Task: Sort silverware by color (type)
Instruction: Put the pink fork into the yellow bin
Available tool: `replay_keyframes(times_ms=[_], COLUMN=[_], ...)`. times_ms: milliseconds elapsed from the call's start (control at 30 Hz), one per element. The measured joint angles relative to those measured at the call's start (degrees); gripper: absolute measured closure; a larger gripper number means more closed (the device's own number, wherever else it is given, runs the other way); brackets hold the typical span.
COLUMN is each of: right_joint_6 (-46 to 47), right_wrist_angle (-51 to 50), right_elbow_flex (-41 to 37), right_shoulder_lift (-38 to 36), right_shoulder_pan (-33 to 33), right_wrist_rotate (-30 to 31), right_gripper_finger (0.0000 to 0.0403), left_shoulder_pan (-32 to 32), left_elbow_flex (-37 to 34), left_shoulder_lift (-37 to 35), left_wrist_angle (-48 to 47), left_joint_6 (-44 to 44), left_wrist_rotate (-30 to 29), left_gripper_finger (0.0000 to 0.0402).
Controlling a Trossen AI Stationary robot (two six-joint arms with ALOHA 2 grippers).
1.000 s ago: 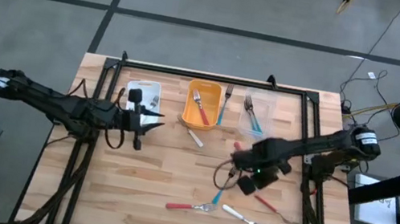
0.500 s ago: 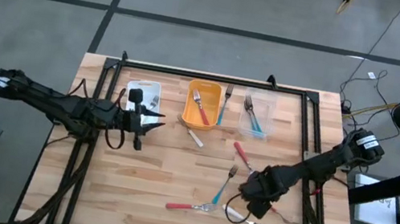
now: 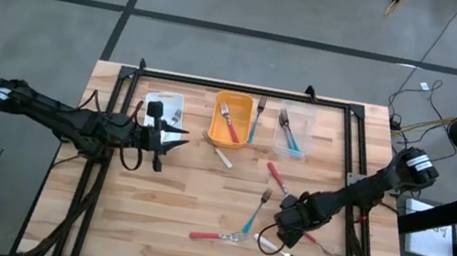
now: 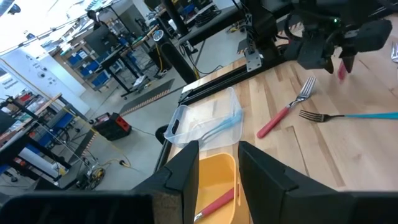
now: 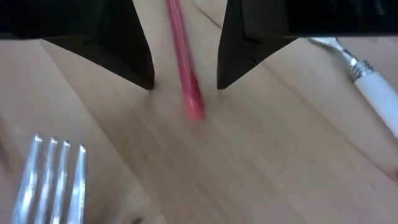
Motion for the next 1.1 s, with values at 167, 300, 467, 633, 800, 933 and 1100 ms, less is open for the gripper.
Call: replay_keyframes(times_ms=[167,300,467,633,800,933,1100], right_joint_6=[-0.05,-0.44,-0.27,-1.70,-5.03,-8.58,-22.71], right_wrist_angle=[1.32,0.96,1.14,1.57,-1.20,-1.63,2.55], right_elbow_flex=[-0.81,-0.86,-0.94,-0.03,3.75,7.50,12.65], right_shoulder_lift=[1.41,2.90,2.75,0.09,-5.18,-9.00,-11.19], right_shoulder_pan=[0.00,0.00,0.00,0.00,-0.04,-2.40,-7.49], right_wrist_rotate=[0.27,0.57,0.52,0.62,0.76,3.15,12.42], right_gripper_finger=[0.0251,0.0292,0.0366,0.0380,0.0381,0.0381,0.0382], left_shoulder_pan=[0.00,0.00,0.00,0.00,0.00,0.00,0.00], left_elbow_flex=[-0.02,-0.04,-0.04,-0.04,-0.04,-0.07,-0.07], left_shoulder_lift=[0.01,0.06,0.06,0.06,0.06,0.08,0.60], left_wrist_angle=[0.22,1.09,1.92,1.97,2.10,2.89,5.85], left_joint_6=[0.06,0.62,0.63,0.63,0.63,0.64,1.49], left_wrist_rotate=[0.00,0.02,0.03,0.03,0.04,0.04,0.20], left_gripper_finger=[0.0309,0.0309,0.0309,0.0309,0.0309,0.0309,0.0309])
